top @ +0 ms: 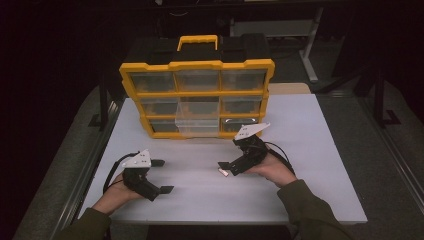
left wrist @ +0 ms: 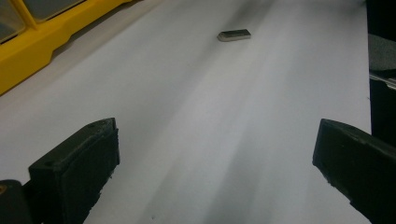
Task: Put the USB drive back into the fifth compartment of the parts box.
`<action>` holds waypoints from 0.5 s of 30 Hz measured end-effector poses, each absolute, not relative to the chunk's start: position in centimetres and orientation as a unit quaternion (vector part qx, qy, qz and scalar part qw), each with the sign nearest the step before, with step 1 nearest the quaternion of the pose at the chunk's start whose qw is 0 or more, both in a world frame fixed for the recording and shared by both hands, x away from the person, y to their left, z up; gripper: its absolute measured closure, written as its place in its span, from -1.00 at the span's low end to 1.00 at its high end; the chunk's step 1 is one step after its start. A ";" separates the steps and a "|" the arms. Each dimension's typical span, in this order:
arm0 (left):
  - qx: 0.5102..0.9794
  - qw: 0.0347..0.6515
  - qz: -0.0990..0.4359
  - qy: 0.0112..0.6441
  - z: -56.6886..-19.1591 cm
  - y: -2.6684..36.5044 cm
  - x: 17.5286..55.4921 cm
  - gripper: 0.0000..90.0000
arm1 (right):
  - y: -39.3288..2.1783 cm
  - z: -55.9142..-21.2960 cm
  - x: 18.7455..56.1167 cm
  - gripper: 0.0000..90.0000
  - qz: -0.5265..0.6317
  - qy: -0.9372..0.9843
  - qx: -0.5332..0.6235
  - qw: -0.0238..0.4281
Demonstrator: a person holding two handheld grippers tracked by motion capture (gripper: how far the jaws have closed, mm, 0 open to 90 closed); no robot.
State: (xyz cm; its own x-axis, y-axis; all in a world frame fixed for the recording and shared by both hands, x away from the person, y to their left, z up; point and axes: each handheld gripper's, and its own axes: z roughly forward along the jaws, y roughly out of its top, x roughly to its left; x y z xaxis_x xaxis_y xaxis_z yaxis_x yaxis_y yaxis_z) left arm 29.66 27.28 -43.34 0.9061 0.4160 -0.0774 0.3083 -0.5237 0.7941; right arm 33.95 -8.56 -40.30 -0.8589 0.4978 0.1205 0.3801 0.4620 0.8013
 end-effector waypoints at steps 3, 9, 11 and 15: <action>0.871 0.442 0.062 0.207 -43.3 27.3 29.7 -1.00 | -8.0 -40.3 34.1 -1.00 0.450 0.854 0.254 0.064; 0.871 0.442 0.060 0.208 -43.4 27.3 29.7 -1.00 | -7.5 -40.4 34.3 -1.00 0.444 0.858 0.250 0.064; 0.871 0.442 0.059 0.207 -43.4 27.3 29.7 -1.00 | -7.4 -40.4 34.3 -1.00 0.443 0.859 0.250 0.063; 0.871 0.442 0.059 0.208 -43.4 27.3 29.7 -1.00 | -7.0 -40.7 34.4 -1.00 0.438 0.862 0.248 0.065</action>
State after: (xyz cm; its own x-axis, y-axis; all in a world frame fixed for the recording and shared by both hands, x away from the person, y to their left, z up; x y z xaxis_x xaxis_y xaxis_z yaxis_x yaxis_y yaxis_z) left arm 29.66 27.31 -43.37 0.9067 0.4142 -0.0802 0.3092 -0.5230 0.7943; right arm 34.45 -7.02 -40.68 -0.8690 0.4835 0.1055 0.3699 0.4930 0.7875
